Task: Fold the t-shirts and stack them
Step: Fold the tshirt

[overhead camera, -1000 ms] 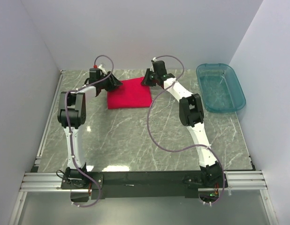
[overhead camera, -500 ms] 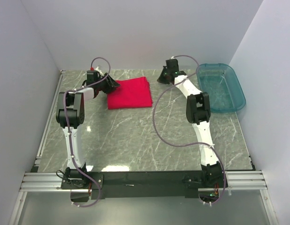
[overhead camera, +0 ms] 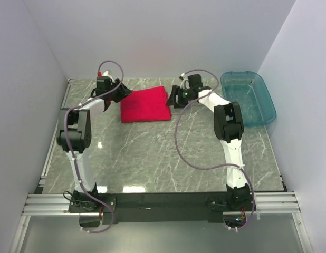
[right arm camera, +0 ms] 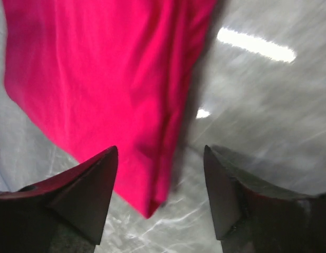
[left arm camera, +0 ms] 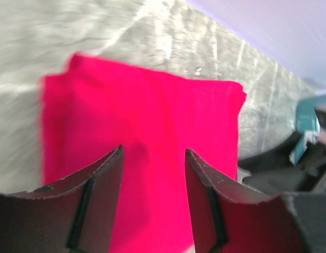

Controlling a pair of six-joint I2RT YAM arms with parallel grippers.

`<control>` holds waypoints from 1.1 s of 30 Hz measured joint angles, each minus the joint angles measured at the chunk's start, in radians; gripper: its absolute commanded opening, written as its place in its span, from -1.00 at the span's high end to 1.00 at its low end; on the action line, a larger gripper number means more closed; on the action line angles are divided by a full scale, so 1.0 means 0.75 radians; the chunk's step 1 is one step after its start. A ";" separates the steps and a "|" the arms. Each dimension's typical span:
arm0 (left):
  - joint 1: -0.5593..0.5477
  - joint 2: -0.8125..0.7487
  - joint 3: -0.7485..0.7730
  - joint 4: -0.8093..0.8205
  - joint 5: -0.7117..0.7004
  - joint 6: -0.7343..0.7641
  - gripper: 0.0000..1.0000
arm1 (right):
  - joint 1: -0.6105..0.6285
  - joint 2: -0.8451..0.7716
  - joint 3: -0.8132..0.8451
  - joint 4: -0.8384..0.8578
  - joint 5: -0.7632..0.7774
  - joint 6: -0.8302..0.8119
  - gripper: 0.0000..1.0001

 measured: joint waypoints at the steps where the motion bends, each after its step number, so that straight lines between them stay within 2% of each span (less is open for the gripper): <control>1: 0.001 -0.056 -0.049 -0.006 -0.040 0.002 -0.15 | 0.022 -0.027 -0.027 -0.030 0.039 -0.010 -0.47; 6: 0.010 -0.349 -0.271 -0.095 -0.200 0.026 -0.26 | 0.130 -0.125 -0.087 -0.105 0.303 -0.002 -0.46; 9: 0.011 -0.479 -0.386 -0.130 -0.215 0.039 -0.24 | 0.139 -0.131 -0.102 -0.125 0.356 0.013 -0.26; 15: 0.011 -0.626 -0.629 -0.171 -0.155 0.044 -0.24 | 0.112 -0.109 -0.109 -0.180 0.274 0.034 0.23; 16: 0.011 -0.649 -0.662 -0.182 -0.144 0.044 -0.23 | 0.110 -0.107 -0.115 -0.185 0.248 0.036 0.36; 18: 0.011 -0.699 -0.712 -0.210 -0.116 0.042 -0.23 | 0.108 -0.107 -0.142 -0.188 0.196 0.040 0.47; 19: 0.011 -0.728 -0.731 -0.215 -0.102 0.038 -0.23 | 0.107 -0.109 -0.160 -0.181 0.163 0.042 0.65; 22: 0.011 -0.828 -0.789 -0.214 -0.071 0.034 -0.23 | 0.094 -0.139 -0.251 -0.148 0.077 0.041 1.00; 27: 0.010 -0.957 -0.893 -0.208 -0.050 0.034 -0.23 | 0.076 -0.260 -0.474 -0.144 -0.020 0.006 1.00; 31: 0.010 -1.012 -0.991 -0.200 -0.028 0.024 -0.23 | 0.056 -0.403 -0.678 -0.212 -0.014 -0.086 1.00; 32: 0.008 -1.023 -1.013 -0.200 -0.018 0.023 -0.23 | 0.051 -0.432 -0.717 -0.227 -0.010 -0.115 0.97; 33: 0.003 -1.036 -1.033 -0.199 -0.008 0.022 -0.22 | 0.045 -0.465 -0.759 -0.257 -0.004 -0.150 0.71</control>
